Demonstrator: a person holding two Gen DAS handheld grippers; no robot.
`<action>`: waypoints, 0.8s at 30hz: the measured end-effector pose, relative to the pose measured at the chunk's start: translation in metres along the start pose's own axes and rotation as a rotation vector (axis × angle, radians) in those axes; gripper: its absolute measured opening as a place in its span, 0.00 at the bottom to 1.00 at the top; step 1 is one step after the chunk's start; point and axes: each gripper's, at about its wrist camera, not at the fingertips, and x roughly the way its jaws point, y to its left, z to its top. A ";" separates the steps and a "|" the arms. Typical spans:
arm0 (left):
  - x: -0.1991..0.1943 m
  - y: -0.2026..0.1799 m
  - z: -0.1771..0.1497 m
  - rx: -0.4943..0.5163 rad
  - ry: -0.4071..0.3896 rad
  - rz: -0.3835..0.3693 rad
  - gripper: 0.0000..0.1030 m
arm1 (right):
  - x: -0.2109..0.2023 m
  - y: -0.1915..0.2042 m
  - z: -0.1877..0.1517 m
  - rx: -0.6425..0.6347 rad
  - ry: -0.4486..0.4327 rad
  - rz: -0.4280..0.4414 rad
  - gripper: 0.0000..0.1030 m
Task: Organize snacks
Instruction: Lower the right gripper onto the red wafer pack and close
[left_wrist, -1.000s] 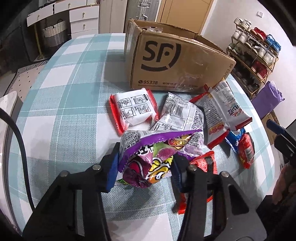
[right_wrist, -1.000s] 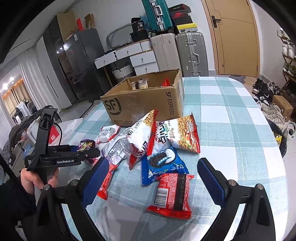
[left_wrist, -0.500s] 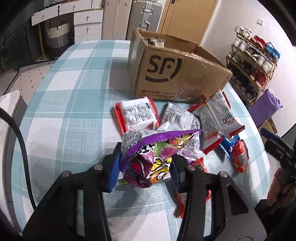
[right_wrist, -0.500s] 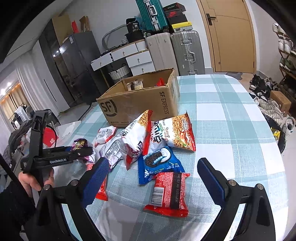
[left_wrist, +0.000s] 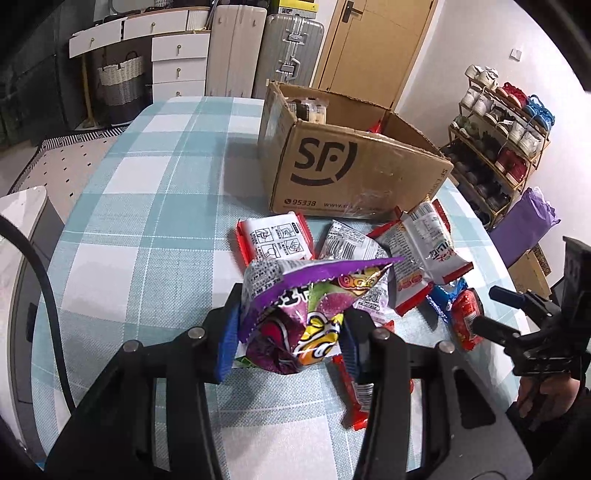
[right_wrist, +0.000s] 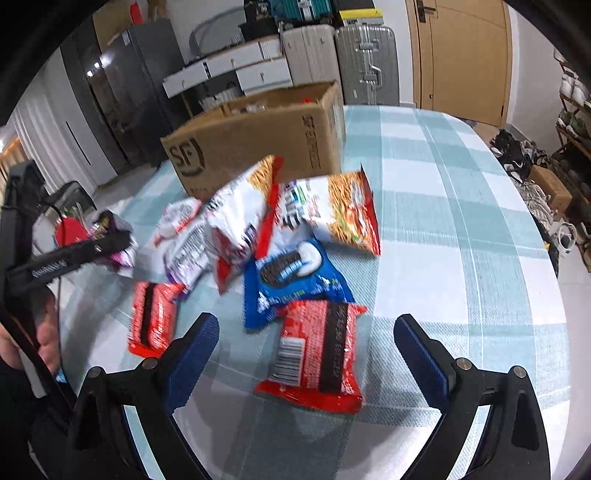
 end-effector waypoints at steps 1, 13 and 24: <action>-0.001 0.000 0.000 -0.001 -0.002 -0.001 0.42 | 0.002 0.000 -0.001 -0.002 0.005 -0.001 0.94; -0.010 -0.001 -0.001 0.005 -0.018 -0.012 0.42 | 0.025 0.005 -0.009 -0.058 0.085 -0.060 0.51; -0.013 -0.009 -0.003 0.038 -0.025 -0.016 0.42 | 0.021 0.004 -0.010 -0.075 0.074 -0.097 0.43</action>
